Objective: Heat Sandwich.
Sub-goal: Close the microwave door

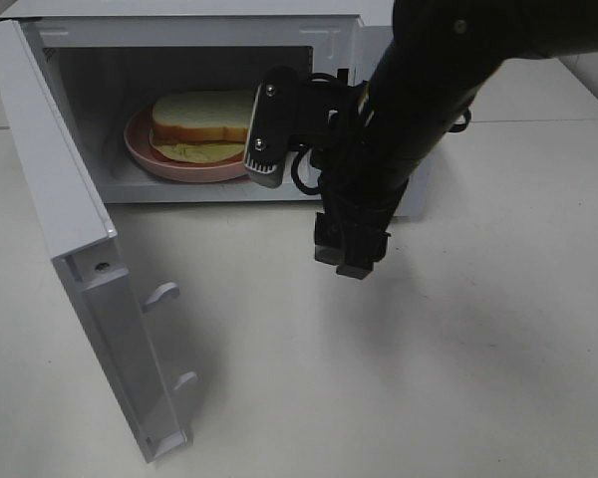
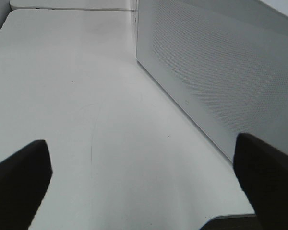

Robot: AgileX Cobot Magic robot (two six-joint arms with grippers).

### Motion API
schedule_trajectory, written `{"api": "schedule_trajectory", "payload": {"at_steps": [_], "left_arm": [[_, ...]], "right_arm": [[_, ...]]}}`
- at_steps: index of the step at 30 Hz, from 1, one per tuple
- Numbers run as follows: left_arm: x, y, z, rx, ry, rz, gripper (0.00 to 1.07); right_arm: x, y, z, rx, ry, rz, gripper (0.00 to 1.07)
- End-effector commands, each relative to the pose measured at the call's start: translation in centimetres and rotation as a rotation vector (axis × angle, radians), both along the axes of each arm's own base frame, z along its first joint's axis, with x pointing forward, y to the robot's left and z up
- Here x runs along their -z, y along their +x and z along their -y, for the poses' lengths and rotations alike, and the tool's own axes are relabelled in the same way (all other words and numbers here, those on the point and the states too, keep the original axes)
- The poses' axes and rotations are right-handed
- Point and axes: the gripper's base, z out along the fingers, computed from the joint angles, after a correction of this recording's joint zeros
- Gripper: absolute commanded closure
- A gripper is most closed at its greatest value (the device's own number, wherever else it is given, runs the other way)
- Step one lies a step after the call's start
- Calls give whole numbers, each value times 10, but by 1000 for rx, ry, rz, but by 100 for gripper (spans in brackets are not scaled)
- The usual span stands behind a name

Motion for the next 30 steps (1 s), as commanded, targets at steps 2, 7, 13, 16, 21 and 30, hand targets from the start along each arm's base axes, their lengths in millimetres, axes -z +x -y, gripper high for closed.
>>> {"api": "schedule_trajectory", "payload": {"at_steps": [2,7,13,16,21,30], "left_arm": [[1,-2,0,-3,-8,19,9],[1,-2,0,-3,-8,19,9],[1,-2,0,-3,-8,19,9],[1,-2,0,-3,-8,19,9],[1,-2,0,-3,-8,19,9],[1,-2,0,-3,-8,19,9]], "right_arm": [[-7,-17,13,43,24,1,31],[-14,-37,30,109,60,-6,31],[-22,-60,49,174,102,-5,31],[-27,-71,58,216,130,-8,31],[-37,-89,74,325,186,-23,31],[-62,-121,103,554,269,-66,31]]}}
